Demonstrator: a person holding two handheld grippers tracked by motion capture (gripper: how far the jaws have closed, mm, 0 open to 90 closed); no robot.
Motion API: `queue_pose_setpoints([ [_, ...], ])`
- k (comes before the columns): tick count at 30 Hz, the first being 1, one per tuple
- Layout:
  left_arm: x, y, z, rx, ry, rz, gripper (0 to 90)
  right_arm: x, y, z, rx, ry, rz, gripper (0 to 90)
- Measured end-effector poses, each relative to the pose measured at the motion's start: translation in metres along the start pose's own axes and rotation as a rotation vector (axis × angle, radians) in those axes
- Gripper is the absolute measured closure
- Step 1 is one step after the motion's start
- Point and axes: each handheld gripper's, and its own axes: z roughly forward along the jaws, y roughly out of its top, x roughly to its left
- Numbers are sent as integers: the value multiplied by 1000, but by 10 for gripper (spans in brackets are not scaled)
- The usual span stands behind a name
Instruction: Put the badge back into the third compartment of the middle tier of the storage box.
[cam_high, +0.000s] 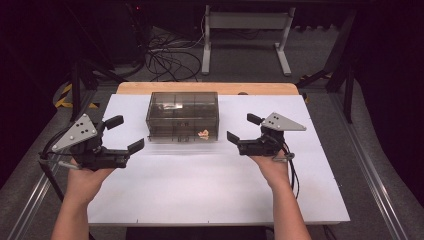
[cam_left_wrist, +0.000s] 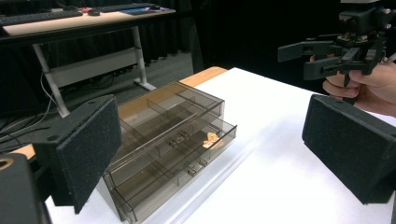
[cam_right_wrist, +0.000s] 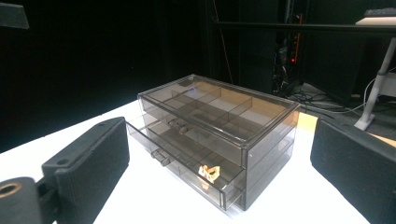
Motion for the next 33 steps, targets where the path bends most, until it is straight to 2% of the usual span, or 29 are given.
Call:
queue_pose_setpoints([
  [33,-1,-3,1,2,11,4,46,-13,13,-35,-96,-20,6,8],
])
